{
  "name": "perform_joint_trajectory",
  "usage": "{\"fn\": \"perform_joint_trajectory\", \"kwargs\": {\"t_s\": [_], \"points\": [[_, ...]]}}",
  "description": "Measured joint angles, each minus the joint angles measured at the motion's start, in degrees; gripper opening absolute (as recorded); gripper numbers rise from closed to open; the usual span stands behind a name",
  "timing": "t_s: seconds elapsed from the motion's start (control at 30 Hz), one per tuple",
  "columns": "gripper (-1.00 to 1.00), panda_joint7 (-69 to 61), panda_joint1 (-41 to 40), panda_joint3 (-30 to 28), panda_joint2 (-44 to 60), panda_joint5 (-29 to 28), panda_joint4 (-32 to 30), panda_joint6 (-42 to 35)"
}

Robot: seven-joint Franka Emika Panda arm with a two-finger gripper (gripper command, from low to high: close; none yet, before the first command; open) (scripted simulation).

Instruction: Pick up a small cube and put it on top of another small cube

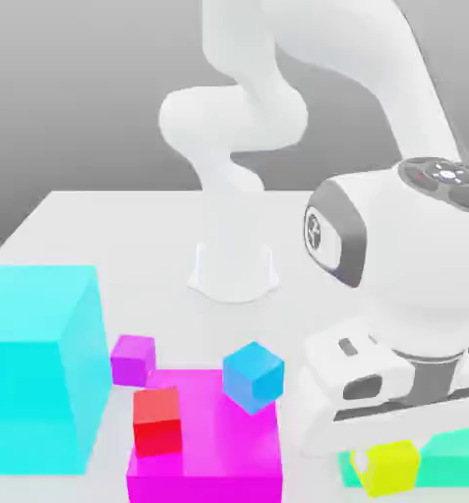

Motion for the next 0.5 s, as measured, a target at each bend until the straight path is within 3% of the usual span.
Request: {"fn": "perform_joint_trajectory", "kwargs": {"t_s": [0.23,0.33,0.37,0.5], "points": [[-1.00,7.15,-12.23,-6.91,-13.78,3.63,-7.38,-6.10],[-1.00,7.92,-19.44,-4.24,-11.05,4.00,-9.54,-1.18],[1.00,8.12,-16.73,-2.85,-9.46,3.82,-10.14,1.01],[1.00,8.12,-16.68,-2.85,-9.46,3.83,-10.14,1.01]]}}
